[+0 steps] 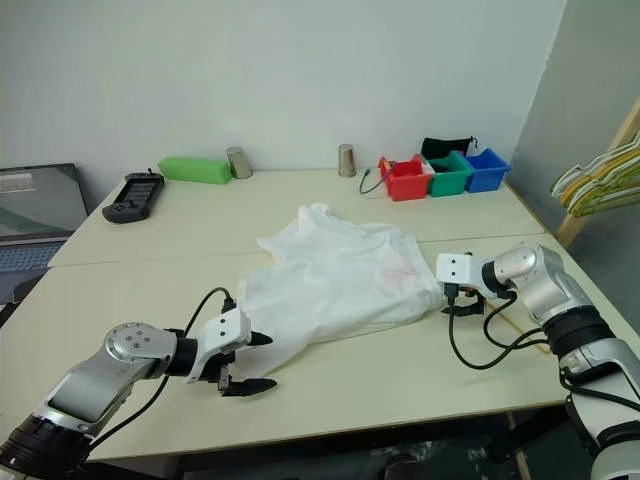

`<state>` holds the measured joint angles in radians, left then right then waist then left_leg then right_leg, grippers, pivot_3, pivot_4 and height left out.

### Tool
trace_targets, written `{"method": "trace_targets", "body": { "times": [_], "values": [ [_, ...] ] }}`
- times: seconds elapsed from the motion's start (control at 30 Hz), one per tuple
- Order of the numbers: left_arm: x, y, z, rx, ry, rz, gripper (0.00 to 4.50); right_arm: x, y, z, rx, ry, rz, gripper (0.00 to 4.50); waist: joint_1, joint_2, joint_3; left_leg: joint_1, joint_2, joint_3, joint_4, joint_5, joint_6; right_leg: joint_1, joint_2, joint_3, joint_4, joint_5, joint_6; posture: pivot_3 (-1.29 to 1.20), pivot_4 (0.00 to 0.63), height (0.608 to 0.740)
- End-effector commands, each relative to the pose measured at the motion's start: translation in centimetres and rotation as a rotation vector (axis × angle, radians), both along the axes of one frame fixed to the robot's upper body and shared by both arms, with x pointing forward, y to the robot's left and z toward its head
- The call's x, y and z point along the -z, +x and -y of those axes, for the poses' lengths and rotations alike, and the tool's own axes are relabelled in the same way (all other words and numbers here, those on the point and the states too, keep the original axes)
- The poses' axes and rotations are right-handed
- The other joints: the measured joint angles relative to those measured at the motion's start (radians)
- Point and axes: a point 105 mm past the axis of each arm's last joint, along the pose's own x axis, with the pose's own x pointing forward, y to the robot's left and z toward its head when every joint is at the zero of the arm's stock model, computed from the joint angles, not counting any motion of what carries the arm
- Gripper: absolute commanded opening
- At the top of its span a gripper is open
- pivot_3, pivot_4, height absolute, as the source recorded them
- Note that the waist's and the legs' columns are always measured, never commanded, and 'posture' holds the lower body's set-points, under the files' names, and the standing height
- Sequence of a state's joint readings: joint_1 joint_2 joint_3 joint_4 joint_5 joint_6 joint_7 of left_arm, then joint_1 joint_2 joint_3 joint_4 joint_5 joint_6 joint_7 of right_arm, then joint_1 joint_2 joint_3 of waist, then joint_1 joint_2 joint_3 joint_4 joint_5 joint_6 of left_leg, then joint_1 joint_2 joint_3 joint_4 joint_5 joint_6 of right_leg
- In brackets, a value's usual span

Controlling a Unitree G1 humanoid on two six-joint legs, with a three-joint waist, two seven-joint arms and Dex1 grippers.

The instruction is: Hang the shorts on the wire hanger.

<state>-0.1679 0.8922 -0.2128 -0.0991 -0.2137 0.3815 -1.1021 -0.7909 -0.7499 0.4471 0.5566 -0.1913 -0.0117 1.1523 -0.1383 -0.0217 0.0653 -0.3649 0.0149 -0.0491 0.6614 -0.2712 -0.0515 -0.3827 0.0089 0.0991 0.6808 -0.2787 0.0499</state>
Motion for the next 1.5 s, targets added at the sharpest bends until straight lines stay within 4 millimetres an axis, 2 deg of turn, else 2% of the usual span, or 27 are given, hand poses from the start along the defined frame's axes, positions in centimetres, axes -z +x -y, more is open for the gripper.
{"method": "trace_targets", "body": {
  "times": [0.03,0.2,0.37,0.4,0.43,0.47,0.5,0.57,0.63,0.73,0.97,1.0,1.1,1.23,1.47,1.5],
  "values": [
    [-0.3,1.2,-0.2,0.016,0.021,0.057,4.50,-1.1,1.0,-0.8,-0.037,-0.003,0.044,4.43,0.000,0.000,0.000,0.000,0.000,0.000,0.000,0.000,0.000,0.000,0.000,0.000,0.000,0.000,-0.001,-0.04,0.003,0.740],
    [-0.4,2.0,-0.6,0.005,0.026,0.074,4.50,-0.8,1.0,-1.4,-0.071,-0.003,0.028,4.43,0.000,0.000,0.000,0.000,0.000,0.000,0.000,0.000,0.000,0.000,0.000,0.000,0.000,0.002,-0.004,-0.04,0.003,0.740],
    [-0.2,2.1,-0.6,0.025,0.018,0.064,4.50,0.8,0.5,-1.4,-0.096,-0.029,-0.020,4.43,0.000,0.000,0.000,0.000,0.000,-0.001,0.000,0.000,0.000,0.000,0.000,0.000,0.000,0.002,-0.004,-0.04,0.000,0.740],
    [-0.2,2.1,-0.5,0.028,0.013,0.062,4.13,0.9,0.5,-1.6,-0.094,-0.018,-0.026,4.29,0.000,0.000,0.000,0.000,0.000,-0.001,0.000,0.000,0.000,0.000,0.000,0.000,0.000,0.002,-0.004,-0.04,0.000,0.740],
    [-0.2,2.0,-0.4,0.032,0.013,0.061,4.07,1.0,0.5,-1.7,-0.088,-0.004,-0.034,4.08,0.000,0.000,0.000,0.000,0.000,-0.001,0.000,0.000,0.000,0.000,0.000,0.000,0.000,0.002,-0.004,-0.04,0.000,0.740],
    [-0.1,2.0,-0.4,0.035,0.014,0.060,3.78,1.1,0.4,-1.8,-0.088,0.001,-0.046,4.05,0.000,0.000,0.000,0.000,0.000,-0.001,0.000,0.000,0.000,0.000,0.000,0.000,0.000,0.002,-0.004,-0.04,0.000,0.740],
    [-0.1,2.0,-0.4,0.038,0.015,0.059,3.58,1.2,0.4,-1.7,-0.093,-0.005,-0.048,3.81,0.000,0.000,0.000,0.000,0.000,-0.001,0.000,0.000,0.000,0.000,0.000,0.000,0.000,0.002,-0.004,-0.04,0.000,0.740],
    [-0.1,2.1,-0.4,0.038,0.014,0.061,3.32,1.3,0.4,-1.7,-0.098,-0.010,-0.046,3.52,0.000,0.000,0.000,0.000,0.000,-0.001,0.000,0.000,0.000,0.000,0.000,0.000,0.000,0.002,-0.004,-0.04,0.000,0.740],
    [-0.1,2.1,-0.5,0.037,0.014,0.063,2.95,1.2,0.4,-1.8,-0.100,-0.005,-0.047,3.50,0.000,0.000,0.000,0.000,0.000,-0.001,0.000,0.000,0.000,0.000,0.000,0.000,0.000,0.003,-0.004,-0.04,0.000,0.740],
    [-0.4,2.3,-1.2,0.030,0.026,0.074,2.66,1.2,0.2,-2.0,-0.112,0.001,-0.051,3.50,0.000,0.000,0.000,0.000,0.000,-0.001,0.000,0.000,0.000,0.000,0.000,0.000,0.001,0.003,-0.004,-0.04,0.000,0.740],
    [-1.8,2.5,-3.5,0.002,0.058,0.101,1.64,1.0,-0.3,-3.0,-0.141,0.037,-0.064,3.50,0.000,0.000,-0.001,0.000,0.000,-0.002,0.000,0.000,0.000,0.000,0.000,-0.001,0.001,0.002,-0.004,-0.03,0.000,0.740],
    [-1.9,2.5,-3.6,0.003,0.058,0.102,1.57,1.0,-0.4,-3.0,-0.143,0.041,-0.065,3.33,0.000,0.000,-0.001,0.000,0.000,-0.002,0.000,0.000,0.000,0.000,0.000,-0.001,0.001,0.002,-0.004,-0.03,0.000,0.740],
    [-2.0,2.7,-3.5,0.004,0.057,0.110,0.95,1.1,-0.4,-3.2,-0.143,0.044,-0.064,2.78,0.001,0.000,-0.001,0.000,0.000,-0.002,0.000,0.000,0.000,0.000,-0.001,-0.001,0.001,0.002,-0.004,-0.03,0.000,0.740],
    [-2.3,2.9,-3.2,0.008,0.048,0.119,0.03,1.1,-0.3,-3.3,-0.139,0.048,-0.054,1.69,0.002,0.000,-0.001,0.000,0.000,-0.002,0.000,0.000,0.000,0.000,-0.001,-0.001,0.001,0.003,-0.004,-0.03,0.000,0.740],
    [-2.5,2.9,-2.7,0.019,0.033,0.121,0.00,0.7,0.1,-2.5,-0.114,0.037,-0.031,0.04,0.000,0.000,-0.001,0.000,0.000,-0.002,0.000,0.000,0.000,0.000,-0.001,-0.001,0.001,0.003,-0.004,-0.04,0.000,0.740],
    [-2.5,2.9,-2.7,0.018,0.032,0.120,0.00,0.6,0.1,-2.4,-0.112,0.038,-0.031,0.01,0.000,0.000,-0.001,0.000,0.000,-0.002,0.000,0.000,0.000,0.000,-0.001,-0.001,0.001,0.002,-0.004,-0.04,0.000,0.740]
  ]
}}
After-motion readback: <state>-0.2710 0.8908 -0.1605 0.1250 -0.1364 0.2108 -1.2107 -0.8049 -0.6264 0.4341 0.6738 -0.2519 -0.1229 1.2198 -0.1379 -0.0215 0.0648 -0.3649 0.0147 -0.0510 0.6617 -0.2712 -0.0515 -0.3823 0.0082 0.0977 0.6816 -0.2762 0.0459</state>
